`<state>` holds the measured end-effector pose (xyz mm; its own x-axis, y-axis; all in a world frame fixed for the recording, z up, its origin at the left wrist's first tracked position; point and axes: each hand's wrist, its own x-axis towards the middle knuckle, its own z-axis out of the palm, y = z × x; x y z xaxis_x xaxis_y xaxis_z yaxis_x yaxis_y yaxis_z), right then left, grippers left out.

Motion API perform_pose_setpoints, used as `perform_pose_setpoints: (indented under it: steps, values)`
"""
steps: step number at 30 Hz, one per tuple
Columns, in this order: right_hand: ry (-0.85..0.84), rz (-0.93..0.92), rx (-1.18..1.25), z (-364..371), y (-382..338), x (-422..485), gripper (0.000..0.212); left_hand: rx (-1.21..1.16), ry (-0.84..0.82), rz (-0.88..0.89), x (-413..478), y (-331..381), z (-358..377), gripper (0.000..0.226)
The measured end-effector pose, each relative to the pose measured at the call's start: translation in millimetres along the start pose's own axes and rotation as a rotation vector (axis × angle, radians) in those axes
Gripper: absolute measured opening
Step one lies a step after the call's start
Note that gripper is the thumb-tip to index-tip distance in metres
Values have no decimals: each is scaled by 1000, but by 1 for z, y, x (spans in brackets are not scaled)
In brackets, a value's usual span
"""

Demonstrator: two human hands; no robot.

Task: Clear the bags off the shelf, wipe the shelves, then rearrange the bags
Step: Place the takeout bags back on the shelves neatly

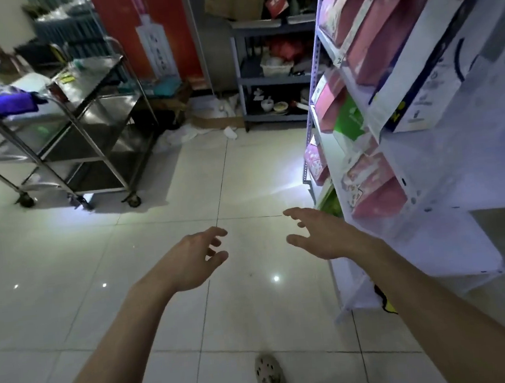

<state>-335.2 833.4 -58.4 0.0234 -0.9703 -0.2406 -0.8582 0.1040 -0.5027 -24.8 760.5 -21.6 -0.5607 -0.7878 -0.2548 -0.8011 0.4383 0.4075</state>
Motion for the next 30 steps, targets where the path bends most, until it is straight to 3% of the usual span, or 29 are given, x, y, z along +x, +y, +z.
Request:
perform_pose_setpoints:
  steps: [5,9,18,22,30]
  values:
    - [30,43,82,-19,-32,88,68,22,-35,10,80,-50,-68,50]
    - [93,57,96,-52,-55,150,68,34,32,54,148,-77,-126,54]
    - [311,256,53,-118,-61,241,66,55,1,316,330,-111,-210,51]
    - [467,401,110,-151,-69,254,54,162,-43,513,408,-91,-243,49]
    - [709,706,67,-194,-64,240,63,84,-216,857,504,10,-266,43]
